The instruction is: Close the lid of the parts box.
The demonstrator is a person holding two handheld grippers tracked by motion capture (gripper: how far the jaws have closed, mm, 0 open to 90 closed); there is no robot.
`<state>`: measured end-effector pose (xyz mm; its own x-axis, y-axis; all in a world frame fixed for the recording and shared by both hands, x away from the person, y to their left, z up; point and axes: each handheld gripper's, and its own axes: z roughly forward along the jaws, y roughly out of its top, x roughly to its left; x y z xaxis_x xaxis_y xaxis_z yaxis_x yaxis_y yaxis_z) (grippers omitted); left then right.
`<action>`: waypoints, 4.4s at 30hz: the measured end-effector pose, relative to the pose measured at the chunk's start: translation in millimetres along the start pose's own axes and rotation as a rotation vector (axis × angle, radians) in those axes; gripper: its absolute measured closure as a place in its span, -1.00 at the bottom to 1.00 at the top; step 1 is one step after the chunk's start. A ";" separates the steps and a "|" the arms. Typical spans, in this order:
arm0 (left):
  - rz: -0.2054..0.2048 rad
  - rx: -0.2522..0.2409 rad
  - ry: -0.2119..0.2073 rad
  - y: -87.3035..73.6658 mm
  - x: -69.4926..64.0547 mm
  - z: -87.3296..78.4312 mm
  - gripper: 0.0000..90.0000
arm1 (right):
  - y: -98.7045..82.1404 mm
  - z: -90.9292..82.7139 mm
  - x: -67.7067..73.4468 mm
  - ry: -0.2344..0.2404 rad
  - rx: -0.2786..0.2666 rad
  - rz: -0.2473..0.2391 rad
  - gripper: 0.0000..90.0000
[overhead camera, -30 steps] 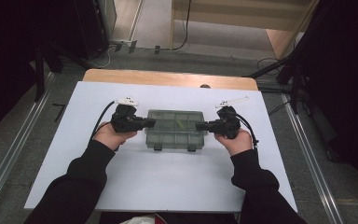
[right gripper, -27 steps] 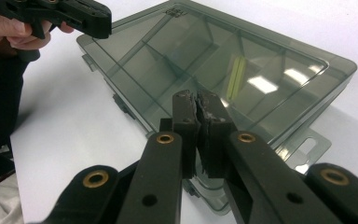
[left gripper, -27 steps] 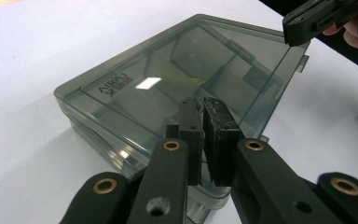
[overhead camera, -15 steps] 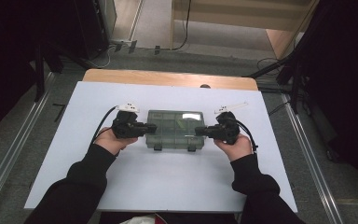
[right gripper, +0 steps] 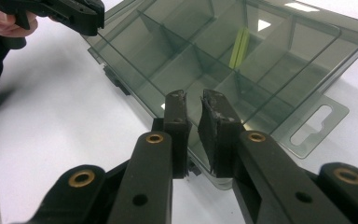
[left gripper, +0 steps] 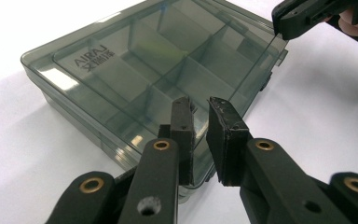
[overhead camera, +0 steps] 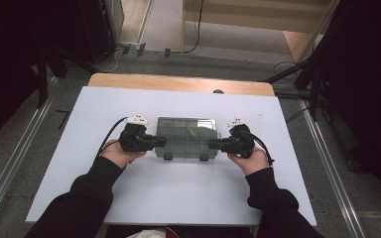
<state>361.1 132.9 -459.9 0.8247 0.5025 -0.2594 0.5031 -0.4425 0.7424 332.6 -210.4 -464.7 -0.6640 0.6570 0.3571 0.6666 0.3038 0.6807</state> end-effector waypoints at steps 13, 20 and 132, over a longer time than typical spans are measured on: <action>-0.016 0.013 -0.021 -6.8 3.7 9.0 0.77 | -2.6 9.6 -9.1 0.001 0.025 0.020 0.78; 0.006 0.001 -0.022 -9.8 4.0 10.9 0.77 | -6.3 13.6 -11.4 0.009 0.013 0.006 0.78; 0.029 0.051 0.085 -99.1 -4.8 -66.7 -0.36 | -94.3 -35.1 16.0 -0.011 -0.067 -0.132 -0.48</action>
